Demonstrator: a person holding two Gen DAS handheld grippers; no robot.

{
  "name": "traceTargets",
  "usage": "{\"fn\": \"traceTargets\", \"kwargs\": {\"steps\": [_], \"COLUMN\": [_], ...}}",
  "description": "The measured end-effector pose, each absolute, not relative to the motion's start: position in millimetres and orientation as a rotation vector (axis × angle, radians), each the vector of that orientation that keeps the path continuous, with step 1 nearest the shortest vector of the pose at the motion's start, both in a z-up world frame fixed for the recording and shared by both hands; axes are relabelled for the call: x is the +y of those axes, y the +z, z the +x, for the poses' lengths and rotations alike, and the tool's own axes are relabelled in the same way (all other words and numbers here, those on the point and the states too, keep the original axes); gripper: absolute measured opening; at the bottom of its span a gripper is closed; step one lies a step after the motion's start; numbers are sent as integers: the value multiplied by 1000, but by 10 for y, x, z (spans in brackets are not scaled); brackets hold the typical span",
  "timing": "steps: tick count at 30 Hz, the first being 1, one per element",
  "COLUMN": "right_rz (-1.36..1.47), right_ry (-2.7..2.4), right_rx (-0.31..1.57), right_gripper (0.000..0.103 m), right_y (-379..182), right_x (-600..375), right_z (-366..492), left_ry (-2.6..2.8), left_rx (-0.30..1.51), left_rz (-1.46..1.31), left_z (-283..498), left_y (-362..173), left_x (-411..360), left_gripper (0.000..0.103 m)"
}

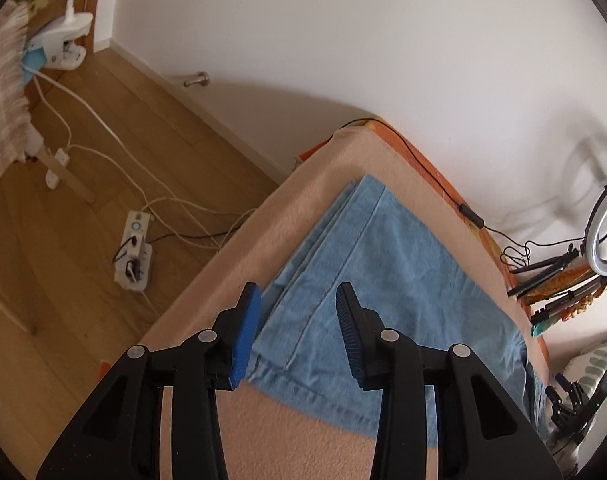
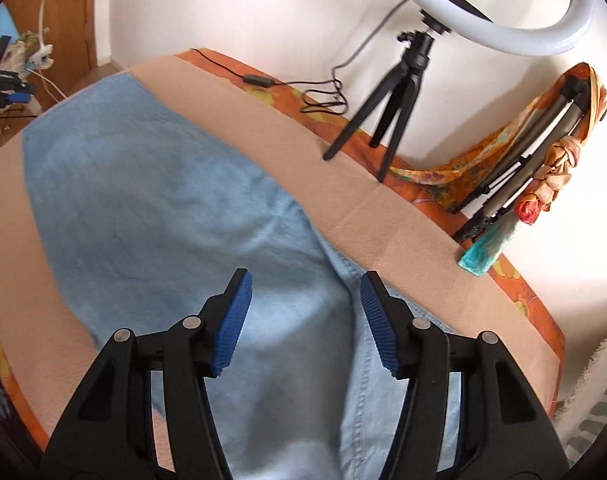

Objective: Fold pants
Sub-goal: 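Open both grippers and release the folded jeans onto the table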

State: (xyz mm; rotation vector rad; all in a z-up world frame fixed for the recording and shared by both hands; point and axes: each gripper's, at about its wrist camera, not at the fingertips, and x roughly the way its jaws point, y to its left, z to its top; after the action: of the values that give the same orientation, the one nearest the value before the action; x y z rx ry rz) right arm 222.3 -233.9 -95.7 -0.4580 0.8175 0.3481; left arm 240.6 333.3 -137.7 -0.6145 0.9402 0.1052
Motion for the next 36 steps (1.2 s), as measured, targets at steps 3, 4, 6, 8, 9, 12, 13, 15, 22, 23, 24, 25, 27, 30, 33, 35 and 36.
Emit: {"fn": "traceTargets", "kwargs": {"steps": [3,4,6,8,9,12,13,15,22,23,24,25,27,30,33,35,36], "right_rz": [-436,-437,-458,-485,-501,-551,-566,-596,-650,-656,-660,-666,-679,-689,-701,-707,-707], "right_ry": [459,485,527,562,573,593,598,598,598,598,600,600,599,593,589,589,588], "right_rx": [792,789,783,784,789,796,797,797,819,821,825,828,833,840,843,840,844], "right_gripper": [59,59,61,62,62,62,62,62,62,62,62,62,62,62,62,45,30], "right_y": [-930,-947,-994,-1068,-1113,-1228,-1260,-1314,-1460,-1477,-1495,-1510,-1545,-1584,-1606,-1600,-1597], "right_x": [-2149,-2068,-1899,-1735,-1653,-1458,-1411,-1328,-1291,-1290,-1287,-1290,-1285,-1270,-1254,-1251,-1253], "right_z": [1902,1810,1652,1527,1488,1423,1412,1409,1524,1527,1527,1535,1543,1561,1566,1552,1554], "left_ry": [114,122,128,140,142,154,156,158,113,113,120,125,149,183,172,154,154], "left_rx": [967,974,984,990,990,972,968,958,940,939,942,943,931,941,924,922,906], "left_rz": [-650,-668,-698,-698,-698,-715,-724,-747,-760,-762,-756,-751,-720,-675,-653,-674,-671], "left_z": [2306,2286,2244,2231,2226,2225,2231,2234,2255,2253,2261,2272,2310,2403,2449,2456,2441], "left_y": [-1528,-1576,-1635,-1688,-1708,-1713,-1716,-1725,-1730,-1743,-1758,-1772,-1759,-1733,-1734,-1766,-1758], "left_x": [3292,3294,3292,3279,3275,3282,3289,3301,3209,3205,3199,3188,3153,3085,3044,3042,3036], "left_gripper": [37,37,37,37,37,37,37,37,37,37,37,37,43,48,27,12,11]}}
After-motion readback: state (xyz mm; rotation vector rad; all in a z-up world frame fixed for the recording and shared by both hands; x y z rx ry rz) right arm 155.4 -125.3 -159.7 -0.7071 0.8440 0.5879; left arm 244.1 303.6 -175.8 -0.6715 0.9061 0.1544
